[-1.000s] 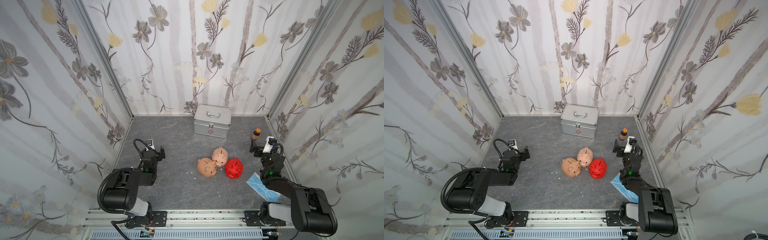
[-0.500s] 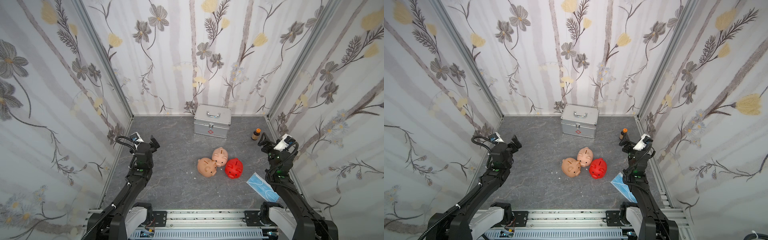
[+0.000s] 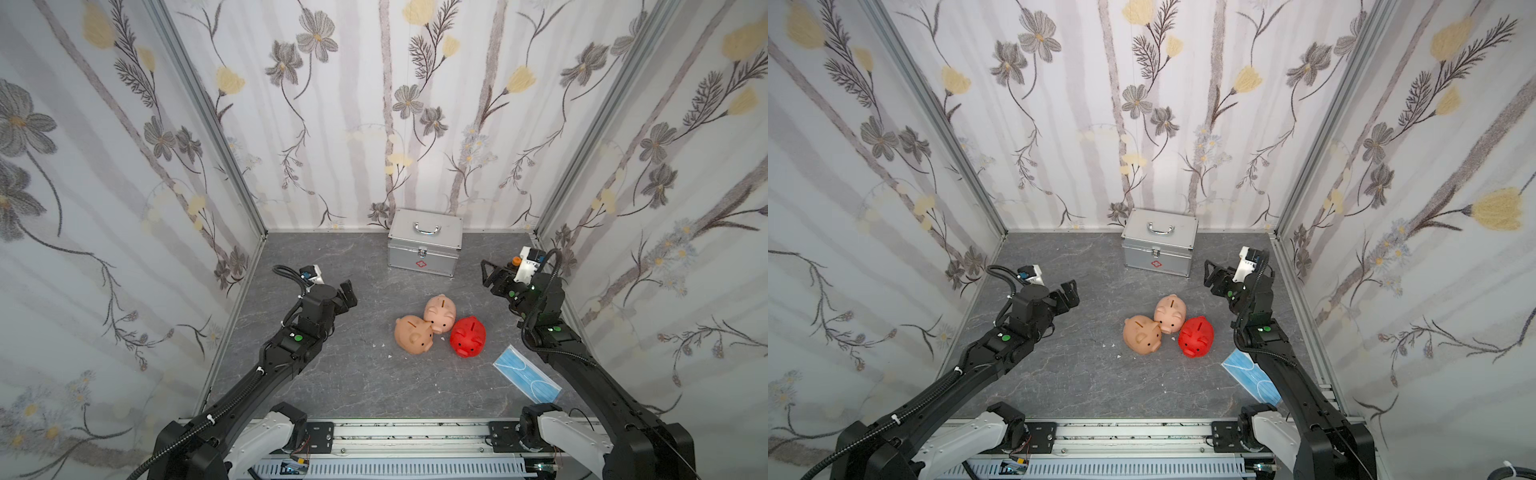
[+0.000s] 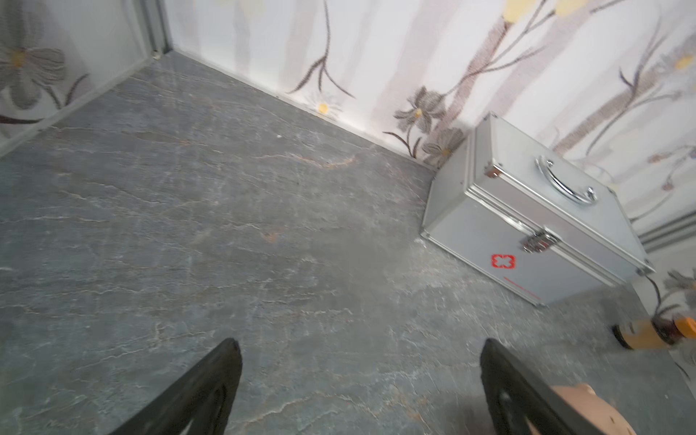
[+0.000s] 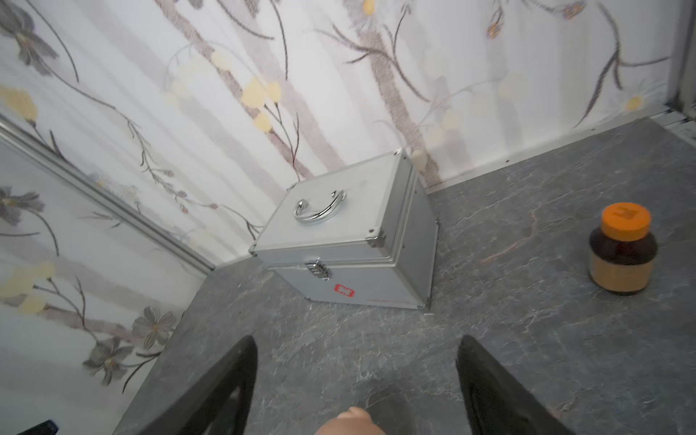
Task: Open piggy banks
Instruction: Move the piggy bank to the center of the board.
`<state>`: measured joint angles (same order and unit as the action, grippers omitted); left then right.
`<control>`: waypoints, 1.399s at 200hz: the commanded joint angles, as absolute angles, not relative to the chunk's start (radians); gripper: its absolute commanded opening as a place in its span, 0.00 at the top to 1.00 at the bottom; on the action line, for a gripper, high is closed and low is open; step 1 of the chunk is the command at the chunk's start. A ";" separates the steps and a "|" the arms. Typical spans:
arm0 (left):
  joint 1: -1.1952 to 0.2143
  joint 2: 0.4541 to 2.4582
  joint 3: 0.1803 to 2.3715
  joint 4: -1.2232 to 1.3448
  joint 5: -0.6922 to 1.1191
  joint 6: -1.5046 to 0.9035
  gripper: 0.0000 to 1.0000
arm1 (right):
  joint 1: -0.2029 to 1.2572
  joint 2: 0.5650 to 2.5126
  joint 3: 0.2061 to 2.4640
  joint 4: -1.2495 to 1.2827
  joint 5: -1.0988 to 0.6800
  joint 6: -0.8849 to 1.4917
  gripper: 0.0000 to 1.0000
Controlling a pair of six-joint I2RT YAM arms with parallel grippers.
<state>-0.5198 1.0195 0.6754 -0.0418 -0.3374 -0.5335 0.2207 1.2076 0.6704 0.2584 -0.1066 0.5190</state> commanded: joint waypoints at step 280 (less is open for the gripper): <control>-0.560 0.950 0.521 -0.017 -0.054 -0.666 0.00 | 0.804 1.791 1.109 -0.298 0.163 0.692 0.80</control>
<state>-0.5514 0.9344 0.5037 -0.0536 -0.0559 -0.6796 0.8040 1.7920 1.1175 -0.2962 0.1406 0.6765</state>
